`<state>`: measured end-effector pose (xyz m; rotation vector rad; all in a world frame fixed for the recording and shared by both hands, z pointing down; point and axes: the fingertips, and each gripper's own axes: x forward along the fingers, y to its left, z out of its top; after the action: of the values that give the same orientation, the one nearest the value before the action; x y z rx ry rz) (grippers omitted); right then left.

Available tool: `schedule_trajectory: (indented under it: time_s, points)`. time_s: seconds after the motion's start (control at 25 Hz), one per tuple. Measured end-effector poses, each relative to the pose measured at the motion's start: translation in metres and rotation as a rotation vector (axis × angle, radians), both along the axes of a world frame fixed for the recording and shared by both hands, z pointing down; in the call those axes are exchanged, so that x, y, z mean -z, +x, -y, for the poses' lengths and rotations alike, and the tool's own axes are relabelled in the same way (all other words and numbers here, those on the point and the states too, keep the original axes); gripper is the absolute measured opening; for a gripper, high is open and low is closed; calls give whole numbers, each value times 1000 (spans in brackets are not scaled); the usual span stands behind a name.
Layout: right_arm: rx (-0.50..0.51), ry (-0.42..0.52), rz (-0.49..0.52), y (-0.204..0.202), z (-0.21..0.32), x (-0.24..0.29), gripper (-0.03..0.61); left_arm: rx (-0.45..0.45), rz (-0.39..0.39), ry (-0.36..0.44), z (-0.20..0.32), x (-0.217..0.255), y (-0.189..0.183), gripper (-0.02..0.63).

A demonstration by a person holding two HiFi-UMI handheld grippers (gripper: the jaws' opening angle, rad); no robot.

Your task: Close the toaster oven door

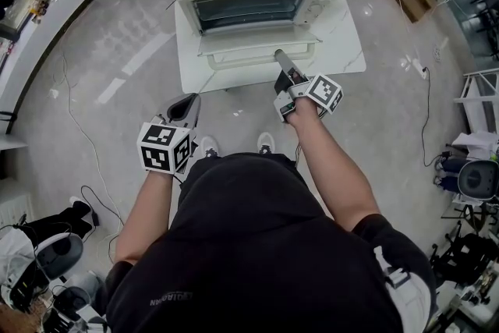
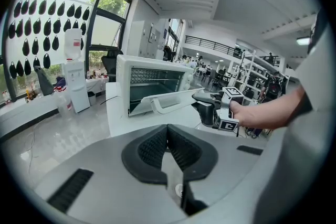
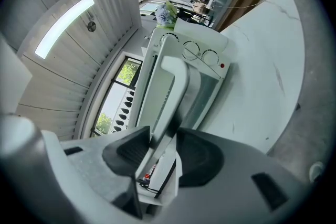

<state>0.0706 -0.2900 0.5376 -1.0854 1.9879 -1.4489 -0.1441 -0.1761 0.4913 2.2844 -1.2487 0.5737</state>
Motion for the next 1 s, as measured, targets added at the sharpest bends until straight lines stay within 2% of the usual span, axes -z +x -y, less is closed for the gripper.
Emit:
schedule_trajectory:
  time_s: [1.0]
  points:
    - [3, 52, -17, -4, 30, 32, 160, 3, -5, 13, 14, 4, -5, 3]
